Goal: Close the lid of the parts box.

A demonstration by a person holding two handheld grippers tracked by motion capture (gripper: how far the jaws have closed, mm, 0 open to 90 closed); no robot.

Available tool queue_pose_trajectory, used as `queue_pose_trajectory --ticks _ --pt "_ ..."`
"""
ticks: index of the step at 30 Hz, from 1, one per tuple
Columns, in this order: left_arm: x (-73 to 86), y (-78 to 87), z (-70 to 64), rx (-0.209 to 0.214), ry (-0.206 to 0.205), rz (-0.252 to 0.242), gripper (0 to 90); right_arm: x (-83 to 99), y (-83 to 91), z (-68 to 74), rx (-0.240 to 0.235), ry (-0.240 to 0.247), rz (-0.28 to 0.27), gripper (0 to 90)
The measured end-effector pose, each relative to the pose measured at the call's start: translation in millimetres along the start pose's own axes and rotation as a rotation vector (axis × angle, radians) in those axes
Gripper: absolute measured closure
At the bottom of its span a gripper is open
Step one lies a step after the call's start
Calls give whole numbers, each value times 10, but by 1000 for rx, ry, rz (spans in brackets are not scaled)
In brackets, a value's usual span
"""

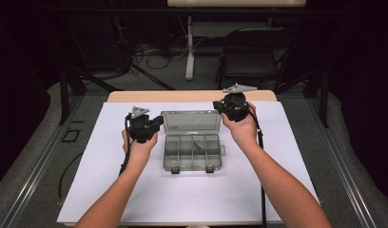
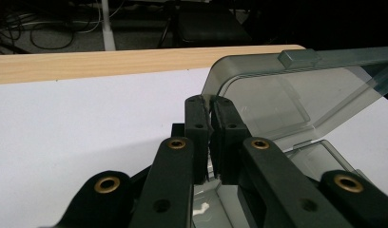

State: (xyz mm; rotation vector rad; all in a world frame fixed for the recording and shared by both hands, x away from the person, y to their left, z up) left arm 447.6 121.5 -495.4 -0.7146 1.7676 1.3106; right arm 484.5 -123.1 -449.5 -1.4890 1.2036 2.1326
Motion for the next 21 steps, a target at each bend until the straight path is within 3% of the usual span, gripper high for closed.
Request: queue_pose_trajectory --ticks 9,21 --pt "28 33 0 20 9 7 846 76 -45 10 -12 -15 9 900" --pt "83 211 53 21 -41 16 627 148 -74 71 -43 -19 15 900"
Point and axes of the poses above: each handheld gripper's, and its own axes: y roughly backward along the jaws, x roughly out of its underside, z roughly to its left, the point moved 6 cm from there along -y, roughly forward along the jaws, and after that the axes turned 9 degrees about -x, right-handed, at the moved point
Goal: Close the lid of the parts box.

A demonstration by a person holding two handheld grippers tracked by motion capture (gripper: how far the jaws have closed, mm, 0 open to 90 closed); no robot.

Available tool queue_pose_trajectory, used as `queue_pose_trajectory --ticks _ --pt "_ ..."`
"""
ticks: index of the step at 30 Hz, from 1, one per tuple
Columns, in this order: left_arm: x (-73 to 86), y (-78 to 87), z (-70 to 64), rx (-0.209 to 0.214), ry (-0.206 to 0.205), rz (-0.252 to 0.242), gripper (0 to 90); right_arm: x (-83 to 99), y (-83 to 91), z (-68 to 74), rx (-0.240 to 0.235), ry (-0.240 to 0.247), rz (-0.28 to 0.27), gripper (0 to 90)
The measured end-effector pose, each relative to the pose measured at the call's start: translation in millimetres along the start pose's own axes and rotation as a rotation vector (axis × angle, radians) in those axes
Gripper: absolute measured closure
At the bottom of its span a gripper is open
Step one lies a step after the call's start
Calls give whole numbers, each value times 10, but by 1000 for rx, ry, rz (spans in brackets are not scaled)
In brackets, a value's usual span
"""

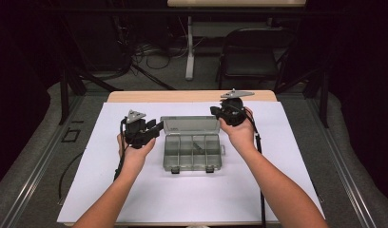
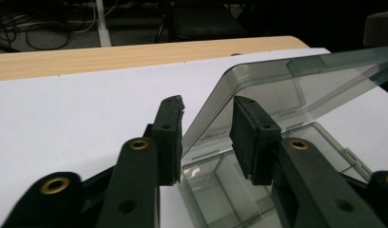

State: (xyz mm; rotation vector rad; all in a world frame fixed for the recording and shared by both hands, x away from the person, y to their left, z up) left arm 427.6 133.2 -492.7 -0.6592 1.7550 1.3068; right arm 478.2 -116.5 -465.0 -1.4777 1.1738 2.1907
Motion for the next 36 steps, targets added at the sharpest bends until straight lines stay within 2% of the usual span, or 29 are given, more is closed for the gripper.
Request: queue_pose_trajectory --ticks 6,13,21,25,30,36 --pt "63 136 47 27 0 18 602 29 -7 45 -13 7 5 895" --pt "162 237 46 87 -9 42 612 63 -9 86 -23 13 13 892" --pt "241 266 -87 140 -32 46 690 113 0 123 -28 31 19 889" --pt "263 236 -134 145 -56 42 768 150 10 147 -29 41 20 889" --pt "311 197 -192 164 -64 53 845 220 15 191 -57 31 19 892" --pt "355 192 -214 174 -59 54 865 311 14 250 -110 11 16 897"
Point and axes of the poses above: each handheld gripper's, and its own axes: y roughly backward along the jaws, x roughly out of its underside, z roughly to its left, the point moved 6 cm from there along -y, roughly forward along the jaws, and after that the axes turned 9 degrees about -x, right-handed, at the moved point
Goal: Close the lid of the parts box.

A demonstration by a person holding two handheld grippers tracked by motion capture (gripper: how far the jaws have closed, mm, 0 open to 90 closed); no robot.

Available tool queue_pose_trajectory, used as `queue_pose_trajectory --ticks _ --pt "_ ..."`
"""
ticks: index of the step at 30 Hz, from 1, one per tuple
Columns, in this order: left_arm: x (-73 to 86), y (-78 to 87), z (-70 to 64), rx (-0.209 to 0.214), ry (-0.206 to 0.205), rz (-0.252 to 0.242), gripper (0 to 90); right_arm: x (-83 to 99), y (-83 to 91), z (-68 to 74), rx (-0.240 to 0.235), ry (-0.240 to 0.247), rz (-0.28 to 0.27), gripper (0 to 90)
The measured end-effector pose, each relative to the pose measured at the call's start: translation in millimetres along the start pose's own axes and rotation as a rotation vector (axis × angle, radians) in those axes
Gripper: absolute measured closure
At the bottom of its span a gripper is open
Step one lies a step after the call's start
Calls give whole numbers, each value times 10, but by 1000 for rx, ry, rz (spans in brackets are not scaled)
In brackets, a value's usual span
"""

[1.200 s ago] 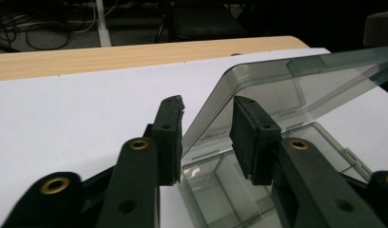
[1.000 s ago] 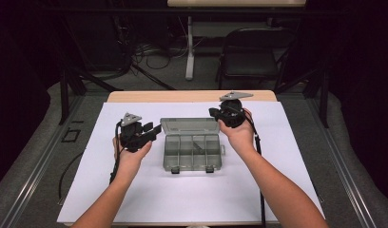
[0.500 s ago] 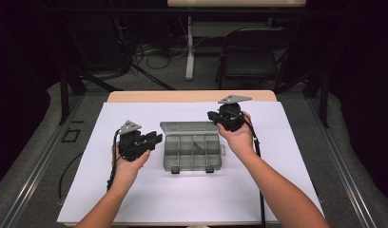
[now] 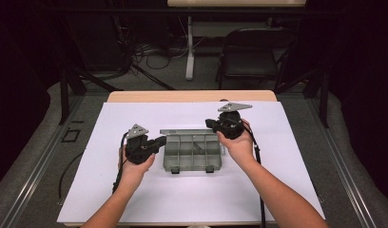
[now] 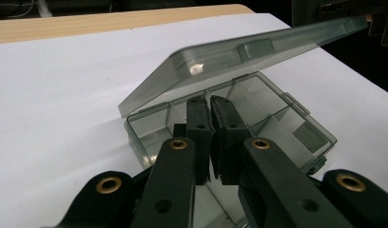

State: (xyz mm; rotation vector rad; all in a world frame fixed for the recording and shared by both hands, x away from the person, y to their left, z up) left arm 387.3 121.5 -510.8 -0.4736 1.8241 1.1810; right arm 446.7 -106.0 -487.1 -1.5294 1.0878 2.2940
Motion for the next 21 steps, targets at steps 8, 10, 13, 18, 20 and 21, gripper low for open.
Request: queue_pose_trajectory --ticks 8,10,13,18,20,21 --pt "59 8 -34 16 -2 18 866 143 -25 79 3 59 23 900" --pt "88 8 -58 20 -11 25 866 183 -23 94 -5 58 22 900" --pt "141 0 -79 21 -20 36 867 247 -18 112 -12 47 25 900" --pt "248 -31 -96 24 -22 55 876 343 -8 148 -20 59 31 900" --pt "281 -30 -104 29 -21 59 880 383 0 164 -24 54 31 900" --pt "297 -32 -108 31 -20 61 883 404 4 168 -23 53 31 900"
Point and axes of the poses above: each handheld gripper's, and its own axes: y roughly backward along the jaws, x roughly out of its underside, z roughly to its left, the point moved 6 cm from there along -y, roughly forward along the jaws, and after that the axes turned 9 degrees about -x, right-handed, at the moved point
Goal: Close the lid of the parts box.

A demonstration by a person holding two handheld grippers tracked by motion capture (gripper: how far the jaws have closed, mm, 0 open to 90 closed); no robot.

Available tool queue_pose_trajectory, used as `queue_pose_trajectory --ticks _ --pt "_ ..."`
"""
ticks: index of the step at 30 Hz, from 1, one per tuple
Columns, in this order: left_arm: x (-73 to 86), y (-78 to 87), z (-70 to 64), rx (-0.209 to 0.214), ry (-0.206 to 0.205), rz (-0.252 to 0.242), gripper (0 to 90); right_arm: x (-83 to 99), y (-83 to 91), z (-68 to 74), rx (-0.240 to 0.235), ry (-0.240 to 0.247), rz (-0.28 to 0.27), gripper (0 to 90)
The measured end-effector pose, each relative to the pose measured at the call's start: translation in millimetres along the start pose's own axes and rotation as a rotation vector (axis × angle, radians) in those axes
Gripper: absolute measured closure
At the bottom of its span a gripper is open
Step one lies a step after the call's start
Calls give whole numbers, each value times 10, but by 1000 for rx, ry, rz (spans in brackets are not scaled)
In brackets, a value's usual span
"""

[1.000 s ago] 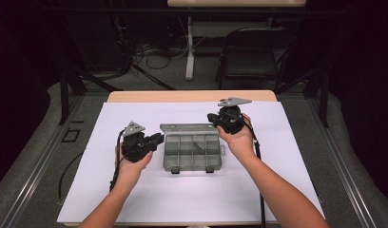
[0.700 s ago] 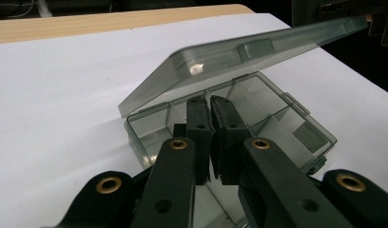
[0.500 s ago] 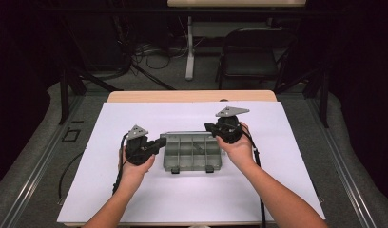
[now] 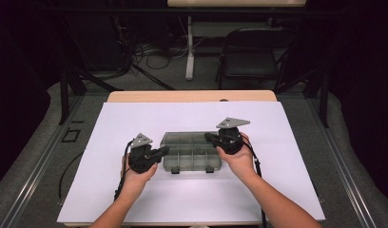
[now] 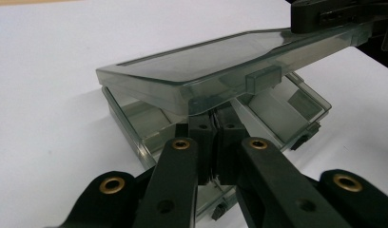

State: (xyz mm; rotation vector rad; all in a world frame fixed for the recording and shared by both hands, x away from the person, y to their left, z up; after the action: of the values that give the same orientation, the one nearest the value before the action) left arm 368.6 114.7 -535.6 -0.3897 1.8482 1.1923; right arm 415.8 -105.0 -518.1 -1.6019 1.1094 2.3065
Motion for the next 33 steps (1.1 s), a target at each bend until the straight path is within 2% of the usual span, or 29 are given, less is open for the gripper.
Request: queue_pose_trajectory --ticks 12,23,33 --pt "159 -36 -67 19 -14 38 893 187 114 54 6 -9 -21 900" --pt "255 -68 -68 -2 -33 99 888 358 207 38 -4 -38 -48 900" --pt "327 -36 -88 -18 -44 115 874 427 205 36 -18 -44 -46 900"
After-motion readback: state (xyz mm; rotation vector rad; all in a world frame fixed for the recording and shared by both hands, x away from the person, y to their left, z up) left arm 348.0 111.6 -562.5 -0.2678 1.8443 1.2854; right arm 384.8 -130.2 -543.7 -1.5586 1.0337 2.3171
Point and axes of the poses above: each handheld gripper's, and its own axes: y roughly backward along the jaws, x roughly out of its underside, z roughly to its left, the point moved 6 cm from there along -y, roughly forward along the jaws, and after that the axes turned 9 degrees about -x, right-handed, at the moved point
